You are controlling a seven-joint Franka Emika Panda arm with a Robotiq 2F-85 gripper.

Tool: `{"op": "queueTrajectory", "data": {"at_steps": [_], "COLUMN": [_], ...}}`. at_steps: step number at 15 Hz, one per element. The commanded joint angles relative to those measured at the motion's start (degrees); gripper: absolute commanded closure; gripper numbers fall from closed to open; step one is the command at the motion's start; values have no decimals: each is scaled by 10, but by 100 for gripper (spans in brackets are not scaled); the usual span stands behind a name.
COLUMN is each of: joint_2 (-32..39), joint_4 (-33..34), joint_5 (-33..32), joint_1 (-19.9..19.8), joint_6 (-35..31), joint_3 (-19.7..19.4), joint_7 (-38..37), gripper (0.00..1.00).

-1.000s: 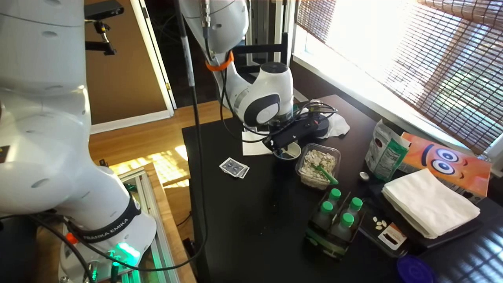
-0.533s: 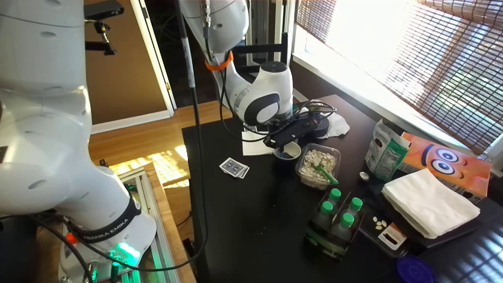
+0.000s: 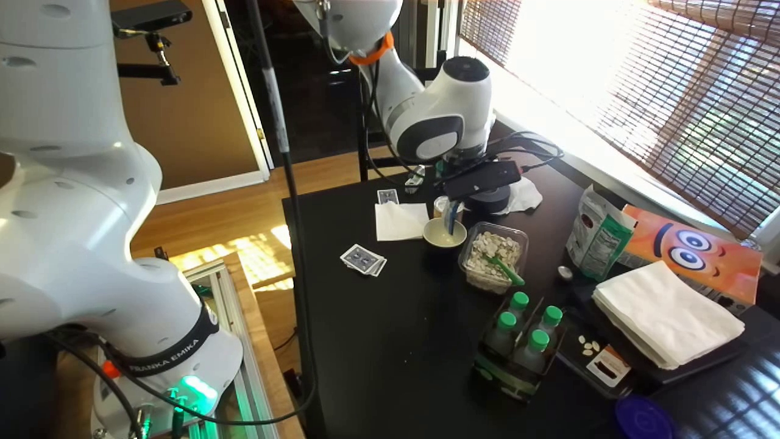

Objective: Remove the blue packet from the ceramic bowl and put it on the orange can

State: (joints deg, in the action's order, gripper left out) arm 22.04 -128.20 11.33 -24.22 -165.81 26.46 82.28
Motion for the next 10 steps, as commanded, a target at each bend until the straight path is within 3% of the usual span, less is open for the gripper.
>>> {"op": "queueTrajectory", "data": {"at_steps": [1,5,10], "joint_2": [4,10,22], "joint_4": [47,65,33], "joint_5": [88,167,166], "joint_1": [-8,8,24], "joint_6": [10,-11,-34], "joint_3": [21,38,68], "joint_7": [-3,-21,-20], "gripper": [100,100,100]}}
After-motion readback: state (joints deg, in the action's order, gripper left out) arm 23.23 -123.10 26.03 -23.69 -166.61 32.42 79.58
